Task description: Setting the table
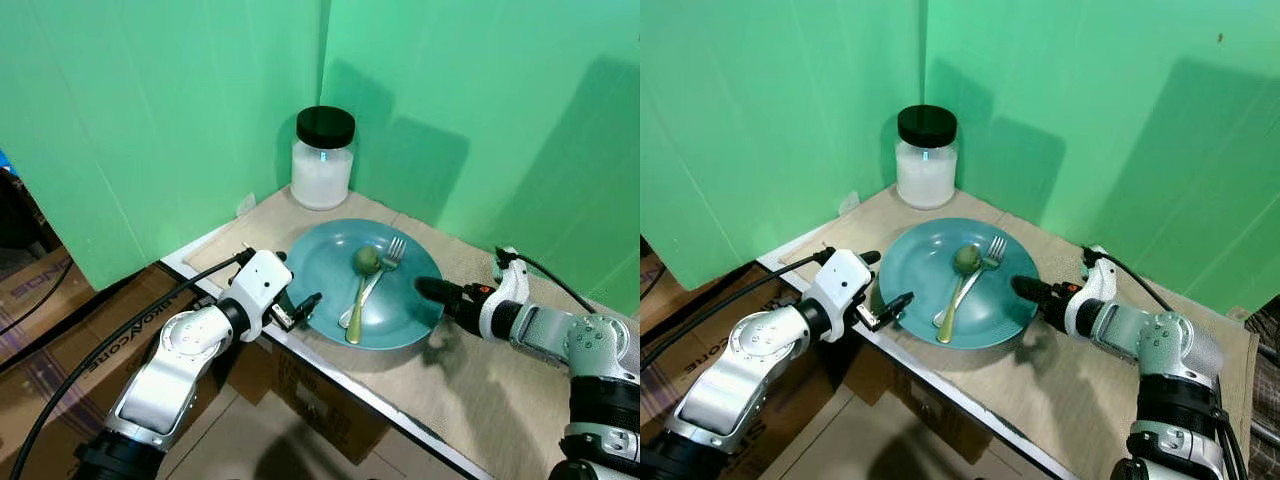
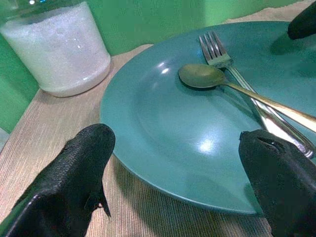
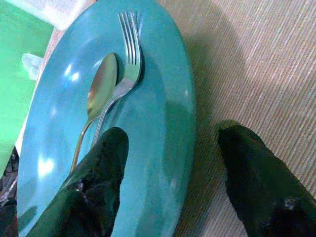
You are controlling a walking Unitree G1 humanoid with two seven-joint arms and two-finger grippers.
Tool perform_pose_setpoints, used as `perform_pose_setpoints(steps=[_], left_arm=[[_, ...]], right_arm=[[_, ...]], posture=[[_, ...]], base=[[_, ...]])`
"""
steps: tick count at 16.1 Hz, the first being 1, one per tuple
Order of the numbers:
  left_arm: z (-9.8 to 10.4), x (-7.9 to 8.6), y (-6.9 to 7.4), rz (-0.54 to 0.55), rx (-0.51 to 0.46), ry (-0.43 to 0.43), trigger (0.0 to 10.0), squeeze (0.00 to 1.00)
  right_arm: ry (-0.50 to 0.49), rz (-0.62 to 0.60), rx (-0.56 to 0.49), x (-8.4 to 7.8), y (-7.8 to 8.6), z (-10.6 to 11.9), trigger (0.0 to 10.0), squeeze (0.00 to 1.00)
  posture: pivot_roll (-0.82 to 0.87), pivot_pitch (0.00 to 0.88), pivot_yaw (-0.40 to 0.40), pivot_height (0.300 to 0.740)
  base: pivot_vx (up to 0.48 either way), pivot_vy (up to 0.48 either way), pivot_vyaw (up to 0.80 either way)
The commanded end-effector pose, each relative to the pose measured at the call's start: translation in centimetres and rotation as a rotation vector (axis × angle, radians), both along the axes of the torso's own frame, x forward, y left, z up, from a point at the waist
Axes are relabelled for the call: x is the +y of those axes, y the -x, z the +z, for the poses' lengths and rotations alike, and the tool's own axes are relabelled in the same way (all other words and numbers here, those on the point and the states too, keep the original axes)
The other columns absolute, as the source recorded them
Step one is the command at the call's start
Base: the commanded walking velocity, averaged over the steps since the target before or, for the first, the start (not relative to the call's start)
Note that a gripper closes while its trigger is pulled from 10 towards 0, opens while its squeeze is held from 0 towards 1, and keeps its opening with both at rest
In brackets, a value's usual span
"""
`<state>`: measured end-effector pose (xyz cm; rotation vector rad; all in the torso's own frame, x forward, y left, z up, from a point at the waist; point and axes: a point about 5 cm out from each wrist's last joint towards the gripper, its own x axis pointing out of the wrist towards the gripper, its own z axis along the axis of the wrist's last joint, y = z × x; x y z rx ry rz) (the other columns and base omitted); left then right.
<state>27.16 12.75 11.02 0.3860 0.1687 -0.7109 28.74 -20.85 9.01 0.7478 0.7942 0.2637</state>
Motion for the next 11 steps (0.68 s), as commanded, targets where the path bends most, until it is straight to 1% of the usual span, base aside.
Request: perform_pose_setpoints(steps=[1, 4, 8, 9, 11], left_arm=[[0.22, -0.20, -0.18, -0.004, -0.014, -0.002, 10.0, 0.00], [0.18, -0.24, -0.13, -0.005, -0.012, 0.002, 10.0, 0.00], [0.27, -0.33, -0.10, -0.012, -0.011, 0.008, 10.0, 0.00], [0.38, -0.46, -0.01, -0.029, -0.008, 0.017, 10.0, 0.00], [0.82, -0.84, 0.56, -0.085, 0.008, 0.068, 10.0, 0.00]], right_arm=[[-0.024, -0.004, 0.045, 0.17, 0.41, -0.79, 0.0, 0.00], [-0.058, -0.017, 0.068, 0.48, 0.72, -1.37, 0.0, 0.00], [-0.078, -0.027, 0.074, 0.52, 0.65, -1.42, 0.0, 0.00], [-0.077, -0.029, 0.075, 0.50, 0.59, -1.41, 0.0, 0.00], [-0.076, -0.034, 0.079, 0.48, 0.53, -1.46, 0.0, 0.00]], posture=[[0.01, 0.000, -0.106, 0.740], [0.01, 0.000, -0.109, 0.740], [0.01, 0.000, -0.109, 0.740], [0.01, 0.000, -0.109, 0.740], [0.01, 0.000, -0.110, 0.740]], base=[[0.000, 0.000, 0.00], [0.000, 0.000, 0.00], [0.000, 0.000, 0.00], [0.000, 0.000, 0.00], [0.000, 0.000, 0.00]])
